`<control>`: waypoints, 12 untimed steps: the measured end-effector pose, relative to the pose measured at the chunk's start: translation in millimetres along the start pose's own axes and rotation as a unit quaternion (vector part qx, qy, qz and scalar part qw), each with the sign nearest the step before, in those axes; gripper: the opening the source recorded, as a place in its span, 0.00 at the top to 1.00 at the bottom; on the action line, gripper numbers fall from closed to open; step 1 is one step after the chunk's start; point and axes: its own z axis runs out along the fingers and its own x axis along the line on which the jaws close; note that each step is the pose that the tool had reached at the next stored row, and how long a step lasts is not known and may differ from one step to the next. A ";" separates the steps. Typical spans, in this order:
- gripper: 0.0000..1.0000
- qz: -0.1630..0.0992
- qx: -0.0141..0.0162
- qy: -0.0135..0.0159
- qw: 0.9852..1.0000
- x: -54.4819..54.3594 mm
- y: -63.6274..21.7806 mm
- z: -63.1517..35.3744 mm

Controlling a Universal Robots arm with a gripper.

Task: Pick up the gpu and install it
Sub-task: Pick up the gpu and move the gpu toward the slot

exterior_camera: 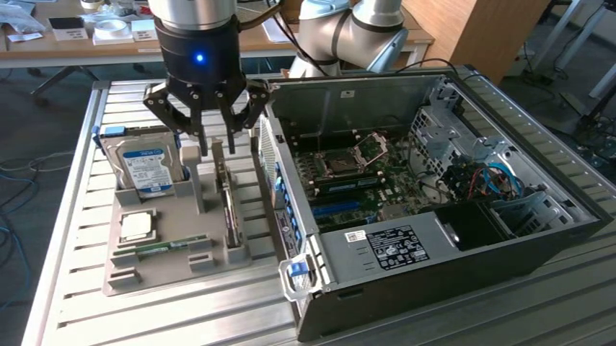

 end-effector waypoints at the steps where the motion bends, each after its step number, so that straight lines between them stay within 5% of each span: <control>1: 0.58 0.000 0.000 0.000 1.000 0.0 -0.1 1.8; 12: 0.58 0.000 0.000 0.000 1.000 0.5 -0.8 19.2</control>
